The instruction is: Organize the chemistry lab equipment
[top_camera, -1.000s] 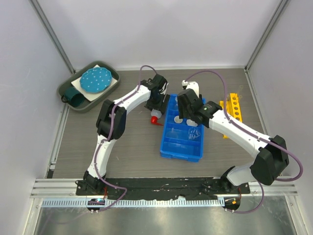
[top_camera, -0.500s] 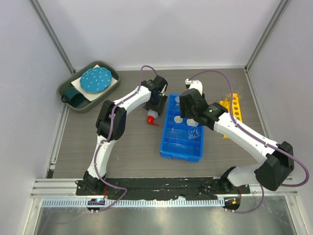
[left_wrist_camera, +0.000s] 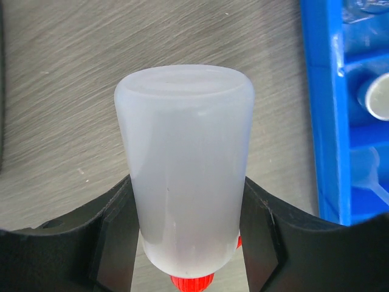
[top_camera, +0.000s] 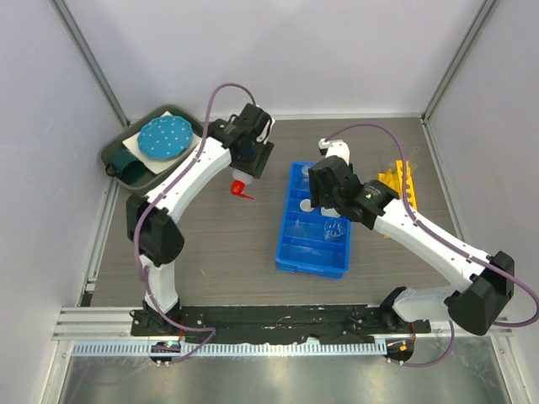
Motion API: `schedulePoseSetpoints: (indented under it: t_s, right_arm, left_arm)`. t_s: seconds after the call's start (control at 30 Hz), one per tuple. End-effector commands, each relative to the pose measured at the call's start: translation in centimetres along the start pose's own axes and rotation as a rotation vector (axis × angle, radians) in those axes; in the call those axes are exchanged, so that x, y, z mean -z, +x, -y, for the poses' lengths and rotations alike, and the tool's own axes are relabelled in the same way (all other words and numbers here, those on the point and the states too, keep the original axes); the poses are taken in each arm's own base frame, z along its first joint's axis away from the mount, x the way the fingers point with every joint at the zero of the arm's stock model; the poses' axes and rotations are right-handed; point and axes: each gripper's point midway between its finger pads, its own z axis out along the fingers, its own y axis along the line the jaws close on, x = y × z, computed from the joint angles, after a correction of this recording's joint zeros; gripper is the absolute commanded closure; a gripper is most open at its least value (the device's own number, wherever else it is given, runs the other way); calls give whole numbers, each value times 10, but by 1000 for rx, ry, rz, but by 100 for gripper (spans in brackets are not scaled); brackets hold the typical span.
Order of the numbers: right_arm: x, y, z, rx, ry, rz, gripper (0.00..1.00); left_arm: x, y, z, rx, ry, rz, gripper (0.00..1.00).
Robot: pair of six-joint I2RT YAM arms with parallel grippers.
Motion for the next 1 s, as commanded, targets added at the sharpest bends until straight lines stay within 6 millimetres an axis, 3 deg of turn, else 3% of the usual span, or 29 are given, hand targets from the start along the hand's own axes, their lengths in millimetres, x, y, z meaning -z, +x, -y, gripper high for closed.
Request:
schedulePoseSetpoints:
  t_s: [0.0,0.13,0.17,0.37,0.63,0.8,0.97]
  right_arm:
    - [25,-28,-2,-53,-34,72,36]
    - [37,-30,1,-57,-55,74,36]
    - [42,-31,3,-63,-57,79,37]
    - [71,-22,22,-60,-54,61,37]
    - [121,-5,57,-118,-50,68,37]
    - [147,-2,84,-161,-2,98,37]
    - [170,0,91,-194,-41,113,37]
  left_arm:
    - [69,-1,1,-55,50,98,52]
    - [103,6,31,-171,184,180,48]
    - [107,14,48,-220,221,176,48]
    - [129,44,103,-442,351,178,46]
    - [113,65,151,-608,470,132,39]
    - [104,67,176,-710,529,150,38]
    - [101,63,201,-811,588,167,37]
